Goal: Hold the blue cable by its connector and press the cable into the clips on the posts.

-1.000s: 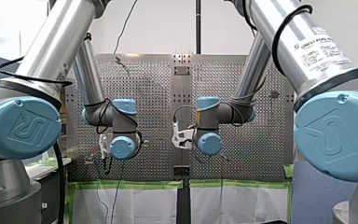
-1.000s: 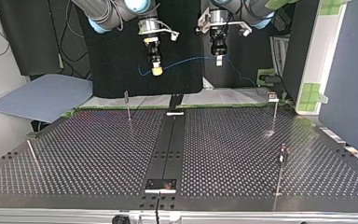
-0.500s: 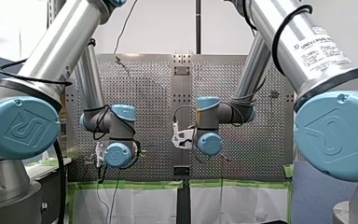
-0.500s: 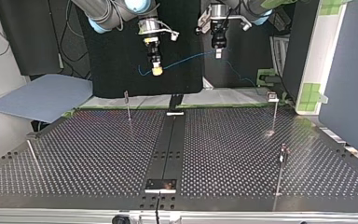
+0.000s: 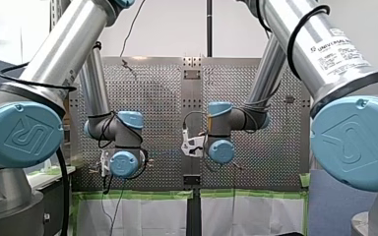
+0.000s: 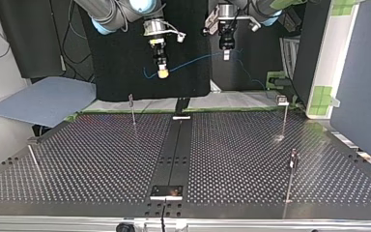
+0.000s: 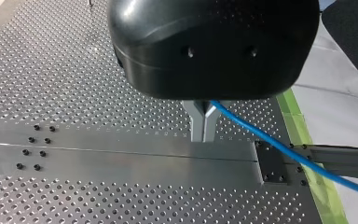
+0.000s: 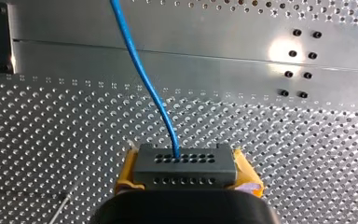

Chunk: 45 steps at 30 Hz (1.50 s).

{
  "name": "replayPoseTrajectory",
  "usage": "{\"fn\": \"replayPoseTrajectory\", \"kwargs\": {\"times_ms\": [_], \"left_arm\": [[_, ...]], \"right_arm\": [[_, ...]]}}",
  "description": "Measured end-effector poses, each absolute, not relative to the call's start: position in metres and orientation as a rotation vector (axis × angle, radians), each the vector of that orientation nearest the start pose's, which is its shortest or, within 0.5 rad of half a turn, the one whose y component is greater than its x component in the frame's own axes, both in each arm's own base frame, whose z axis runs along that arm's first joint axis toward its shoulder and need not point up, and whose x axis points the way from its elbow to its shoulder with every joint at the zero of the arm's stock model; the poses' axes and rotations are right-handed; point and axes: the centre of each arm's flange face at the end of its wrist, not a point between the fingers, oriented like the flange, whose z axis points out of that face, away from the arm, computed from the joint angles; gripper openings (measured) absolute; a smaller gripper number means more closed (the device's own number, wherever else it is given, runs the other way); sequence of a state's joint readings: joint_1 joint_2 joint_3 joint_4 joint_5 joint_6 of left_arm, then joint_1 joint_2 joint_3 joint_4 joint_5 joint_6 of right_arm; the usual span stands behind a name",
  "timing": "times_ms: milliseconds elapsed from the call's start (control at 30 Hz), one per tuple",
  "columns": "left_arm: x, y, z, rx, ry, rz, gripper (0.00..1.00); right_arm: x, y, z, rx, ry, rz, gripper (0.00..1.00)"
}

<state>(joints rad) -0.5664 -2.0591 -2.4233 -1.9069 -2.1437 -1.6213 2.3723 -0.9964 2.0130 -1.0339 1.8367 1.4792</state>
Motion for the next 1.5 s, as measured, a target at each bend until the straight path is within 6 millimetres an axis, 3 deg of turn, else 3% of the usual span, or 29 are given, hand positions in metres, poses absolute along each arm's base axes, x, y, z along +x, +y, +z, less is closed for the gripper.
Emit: {"fn": "replayPoseTrajectory", "kwargs": {"times_ms": [200, 867, 1200, 1500], "left_arm": [[0.262, -0.261, 0.048, -0.002, 1.660, 0.012, 0.00], [0.260, -0.262, 0.050, 0.005, 1.661, 0.019, 0.00], [0.259, -0.270, 0.077, 0.007, 1.635, 0.025, 0.00], [0.269, -0.268, 0.104, -0.058, 1.594, 0.040, 0.00]], "right_arm": [[0.457, -0.296, 0.067, 1.622, -0.895, 1.491, 0.00], [0.434, -0.277, -0.032, 1.795, -0.961, 1.301, 0.00], [0.449, -0.270, -0.004, 1.821, -0.956, 1.399, 0.00], [0.465, -0.283, 0.037, 1.818, -0.991, 1.516, 0.00]]}}
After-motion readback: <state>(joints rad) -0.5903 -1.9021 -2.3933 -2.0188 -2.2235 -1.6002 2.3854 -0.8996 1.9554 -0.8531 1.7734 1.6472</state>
